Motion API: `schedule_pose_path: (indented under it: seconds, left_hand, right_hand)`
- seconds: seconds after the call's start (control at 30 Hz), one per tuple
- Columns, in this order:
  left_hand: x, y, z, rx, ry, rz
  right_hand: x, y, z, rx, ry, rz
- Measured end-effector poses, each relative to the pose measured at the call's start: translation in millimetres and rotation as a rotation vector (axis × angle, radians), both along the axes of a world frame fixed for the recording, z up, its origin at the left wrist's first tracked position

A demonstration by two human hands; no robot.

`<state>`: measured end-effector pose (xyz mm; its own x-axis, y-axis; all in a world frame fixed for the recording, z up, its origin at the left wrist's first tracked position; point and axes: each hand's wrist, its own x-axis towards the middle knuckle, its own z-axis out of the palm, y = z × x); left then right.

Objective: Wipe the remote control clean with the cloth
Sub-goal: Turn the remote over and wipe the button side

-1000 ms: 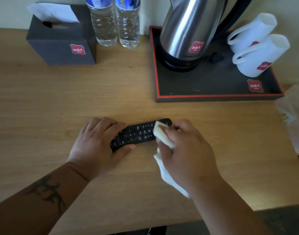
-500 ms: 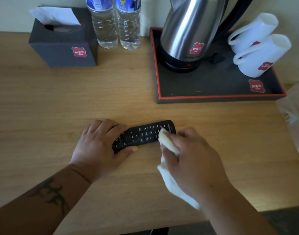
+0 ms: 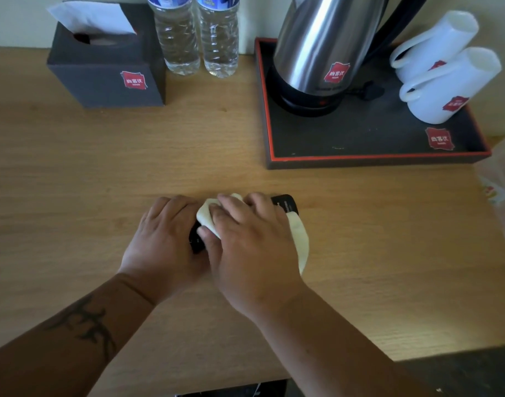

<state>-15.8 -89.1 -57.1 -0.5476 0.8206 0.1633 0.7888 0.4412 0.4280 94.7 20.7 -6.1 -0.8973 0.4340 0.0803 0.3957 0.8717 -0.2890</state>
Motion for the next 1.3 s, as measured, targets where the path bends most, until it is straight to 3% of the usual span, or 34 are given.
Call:
schedule_pose_path:
  seconds: [0.2,0.37,0.5,0.57,0.67,0.77,0.9,1.3]
  left_hand:
    - [-2,0,3,-0.079,-0.008,0.019]
    - [0,-1,5,-0.051,-0.006,0.043]
    - [0,-2,6,-0.057,-0.033,0.037]
    - [-1,-3,9,-0.033,-0.088,0.041]
    - [-8,-16,13,-0.035,-0.199,0.059]
    - [-16,-44,11,-0.027,-0.117,0.070]
    - [-16,-54,3,0.004,-0.089,0.057]
    - [-12,-50,6,0.083,-0.131,0.071]
  right_hand:
    - [19,38,-3,0.115,-0.043,0.064]
    - [45,65,1,0.158,-0.011,-0.244]
    - [42,61,11,0.133,0.058,-0.326]
    - [34,55,16,0.097,0.107,-0.300]
    - [32,38,12,0.055,-0.002,-0.208]
    - [37,28,6,0.098,-0.054,-0.243]
    - [25,13,1,-0.017,-0.034,-0.298]
    - [-6,-60,0,-0.250,0.019,-0.042]
